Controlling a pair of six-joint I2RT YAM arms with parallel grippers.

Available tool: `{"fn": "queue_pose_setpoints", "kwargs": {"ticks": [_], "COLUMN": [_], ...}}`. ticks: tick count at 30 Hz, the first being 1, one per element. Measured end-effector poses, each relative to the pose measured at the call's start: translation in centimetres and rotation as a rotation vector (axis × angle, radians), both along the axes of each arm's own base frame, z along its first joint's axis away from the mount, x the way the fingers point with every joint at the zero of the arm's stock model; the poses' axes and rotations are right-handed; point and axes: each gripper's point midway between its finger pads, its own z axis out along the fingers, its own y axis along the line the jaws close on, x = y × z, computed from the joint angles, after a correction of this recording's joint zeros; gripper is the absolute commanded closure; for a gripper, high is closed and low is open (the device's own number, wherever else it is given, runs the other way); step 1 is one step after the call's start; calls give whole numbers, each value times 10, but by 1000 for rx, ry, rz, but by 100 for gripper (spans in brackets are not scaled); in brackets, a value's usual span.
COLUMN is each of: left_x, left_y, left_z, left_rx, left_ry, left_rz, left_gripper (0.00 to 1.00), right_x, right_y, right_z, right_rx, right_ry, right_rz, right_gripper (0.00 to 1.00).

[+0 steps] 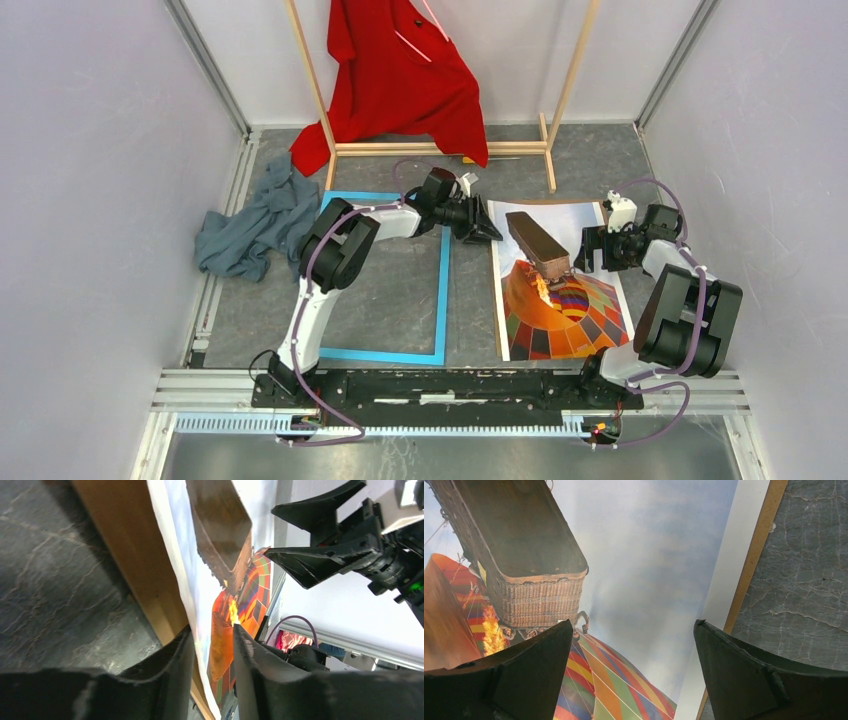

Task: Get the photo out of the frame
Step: Move the photo to the photo frame.

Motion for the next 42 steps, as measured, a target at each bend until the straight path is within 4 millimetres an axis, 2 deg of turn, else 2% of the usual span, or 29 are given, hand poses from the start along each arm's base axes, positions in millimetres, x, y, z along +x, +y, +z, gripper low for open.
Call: {"fn": "queue_pose_setpoints", "kwargs": {"ticks": [5, 6, 17, 27, 29, 37, 42], "left_x": [-3, -3, -3, -5, -5, 4, 11], "left_y": [5, 6, 6, 21, 28, 76, 112], "left_z": [-17, -18, -9, 46, 51, 39, 51], "left_rx": [50, 55, 50, 33, 36, 110, 133], "left_ry": [35, 40, 38, -54, -57, 5, -1], "left_rz": [10, 10, 8, -9, -18, -10, 10], "left_gripper": [97, 98, 98, 98, 98, 98, 98], "right_x": [0, 0, 0, 0, -1, -4, -1], "right_y": [0, 0, 0, 10, 10, 5, 1], "right_z": [0, 0, 1, 3, 4, 12, 27], "right_rx": [0, 1, -1, 28, 28, -14, -43], "right_ry": [0, -1, -4, -10, -9, -31, -88], "right_rz": [1, 1, 7, 35, 33, 5, -6], "right_gripper": [2, 2, 2, 2, 2, 2, 2]}}
